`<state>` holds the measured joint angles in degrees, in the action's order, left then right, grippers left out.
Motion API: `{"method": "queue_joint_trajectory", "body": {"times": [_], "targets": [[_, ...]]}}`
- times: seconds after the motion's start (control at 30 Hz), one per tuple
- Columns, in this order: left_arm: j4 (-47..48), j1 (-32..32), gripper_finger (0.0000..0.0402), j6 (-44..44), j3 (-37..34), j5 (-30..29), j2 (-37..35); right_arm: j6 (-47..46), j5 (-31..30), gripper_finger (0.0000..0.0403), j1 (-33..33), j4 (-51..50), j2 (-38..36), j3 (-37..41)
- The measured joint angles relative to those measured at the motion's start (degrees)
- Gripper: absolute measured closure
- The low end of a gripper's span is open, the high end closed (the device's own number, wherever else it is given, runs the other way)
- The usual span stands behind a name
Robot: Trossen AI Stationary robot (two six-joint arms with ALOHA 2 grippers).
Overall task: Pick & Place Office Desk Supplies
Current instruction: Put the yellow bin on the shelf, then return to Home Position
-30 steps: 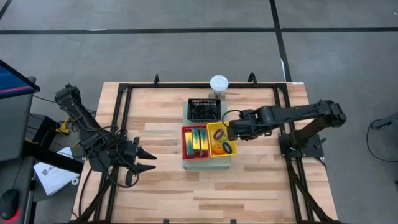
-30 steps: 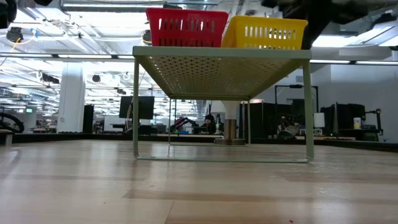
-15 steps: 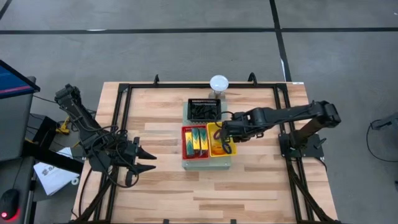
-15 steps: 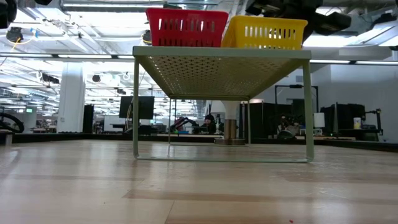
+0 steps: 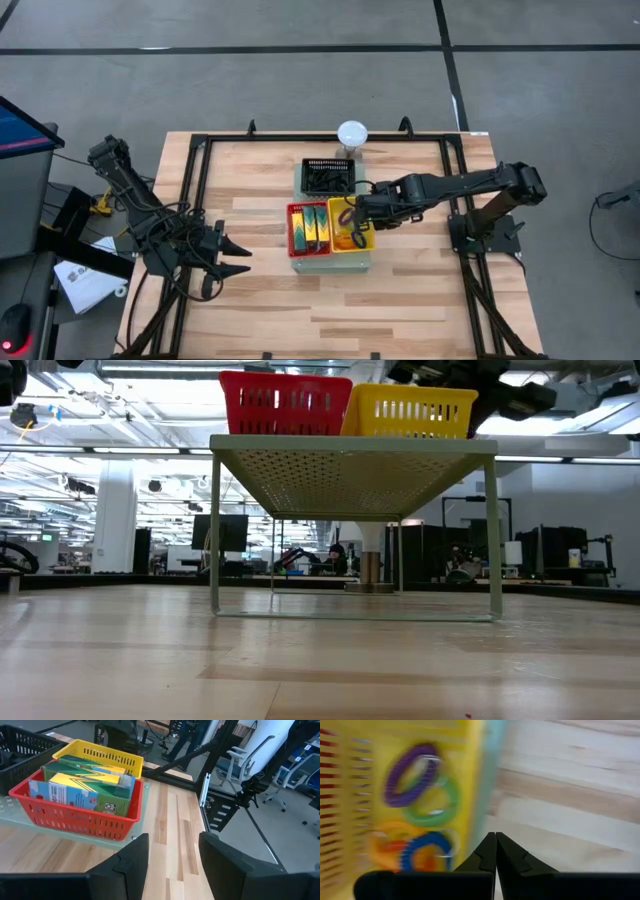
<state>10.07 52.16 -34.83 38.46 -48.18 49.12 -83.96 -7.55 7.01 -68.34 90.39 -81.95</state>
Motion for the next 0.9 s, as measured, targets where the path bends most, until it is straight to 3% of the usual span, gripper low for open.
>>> {"method": "queue_joint_trajectory", "body": {"times": [0.37, 0.57, 0.7, 0.9], "targets": [[1.03, -0.21, 0.0234, 1.87, 0.0, 1.26, -0.28, -1.95, -1.41, 0.0403, 2.32, -12.86, -5.04, 0.0], [2.4, -5.29, 0.025, 11.01, 0.0, 4.04, -8.24, -11.14, -5.74, 0.0403, 8.28, -16.98, -11.32, 0.0], [2.4, -16.36, 0.0275, 19.47, 0.02, 14.42, -15.68, -15.3, -7.78, 0.0403, 12.18, -16.9, -12.57, 0.0], [-2.83, -41.43, 0.03, 23.65, -5.6, 42.04, -20.33, -18.8, -10.41, 0.0403, 17.01, -14.8, -11.15, -0.03]]}}
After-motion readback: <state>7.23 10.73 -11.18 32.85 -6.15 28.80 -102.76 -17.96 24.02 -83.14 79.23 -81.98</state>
